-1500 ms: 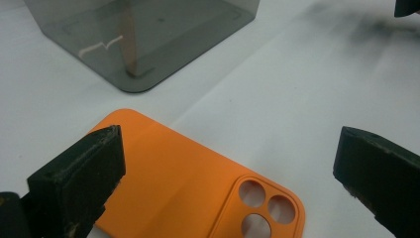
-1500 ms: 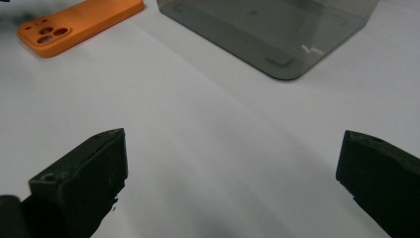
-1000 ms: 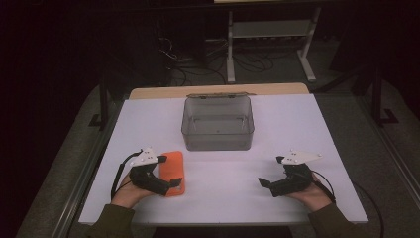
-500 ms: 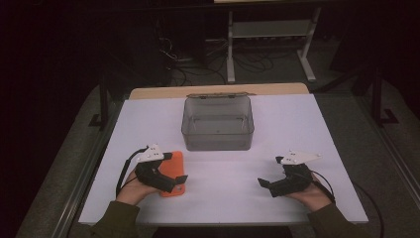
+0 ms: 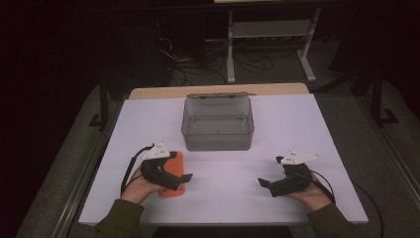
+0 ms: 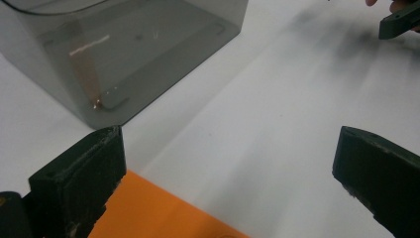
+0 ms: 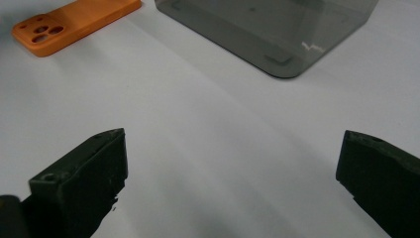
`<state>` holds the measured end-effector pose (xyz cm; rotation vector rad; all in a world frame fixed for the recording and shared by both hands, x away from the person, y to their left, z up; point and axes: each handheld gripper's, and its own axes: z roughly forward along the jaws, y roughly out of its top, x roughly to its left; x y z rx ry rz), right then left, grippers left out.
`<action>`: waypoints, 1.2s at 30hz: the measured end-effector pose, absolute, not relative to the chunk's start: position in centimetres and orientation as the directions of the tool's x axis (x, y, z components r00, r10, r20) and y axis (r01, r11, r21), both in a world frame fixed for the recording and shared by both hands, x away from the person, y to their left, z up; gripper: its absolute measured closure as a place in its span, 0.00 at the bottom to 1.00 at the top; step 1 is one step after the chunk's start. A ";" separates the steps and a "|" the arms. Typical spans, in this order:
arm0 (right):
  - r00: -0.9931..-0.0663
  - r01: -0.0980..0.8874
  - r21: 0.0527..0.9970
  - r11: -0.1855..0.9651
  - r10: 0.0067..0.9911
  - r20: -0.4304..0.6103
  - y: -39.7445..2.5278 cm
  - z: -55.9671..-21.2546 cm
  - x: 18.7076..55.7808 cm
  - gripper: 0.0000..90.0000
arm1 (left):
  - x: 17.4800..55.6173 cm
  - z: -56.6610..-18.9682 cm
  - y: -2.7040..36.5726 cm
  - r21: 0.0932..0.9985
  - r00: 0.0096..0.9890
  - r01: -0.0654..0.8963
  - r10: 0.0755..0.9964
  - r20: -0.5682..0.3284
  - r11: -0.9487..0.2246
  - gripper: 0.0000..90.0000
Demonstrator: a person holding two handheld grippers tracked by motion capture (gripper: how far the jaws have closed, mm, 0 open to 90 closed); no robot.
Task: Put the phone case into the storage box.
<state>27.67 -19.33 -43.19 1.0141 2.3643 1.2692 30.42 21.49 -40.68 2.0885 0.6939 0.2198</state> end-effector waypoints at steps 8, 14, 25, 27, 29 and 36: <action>-0.719 0.455 0.809 0.372 0.689 0.087 -19.3 -43.2 27.8 0.00 | 31.1 -40.6 20.4 0.800 0.839 0.385 0.536 -0.096 -0.460 0.00; -0.724 0.455 0.807 0.376 0.684 0.089 -19.1 -43.3 27.9 0.00 | 31.3 -40.8 19.7 0.801 0.844 0.377 0.528 -0.090 -0.466 0.12; -0.729 0.450 0.807 0.382 0.679 0.084 -19.0 -43.3 27.9 0.00 | 31.2 -41.4 19.0 0.757 0.846 0.396 0.527 -0.081 -0.520 0.52; -0.729 0.449 0.807 0.383 0.679 0.083 -19.0 -43.3 27.9 0.00 | 31.2 -41.5 18.9 0.745 0.846 0.405 0.526 -0.085 -0.531 0.61; -0.729 0.450 0.806 0.384 0.679 0.084 -19.0 -43.3 27.9 0.00 | 31.3 -41.6 18.9 0.737 0.850 0.408 0.519 -0.091 -0.539 0.69; -0.730 0.454 0.802 0.388 0.678 0.086 -19.0 -43.3 27.8 0.00 | 31.2 -42.1 18.8 0.683 0.854 0.441 0.505 -0.122 -0.582 0.99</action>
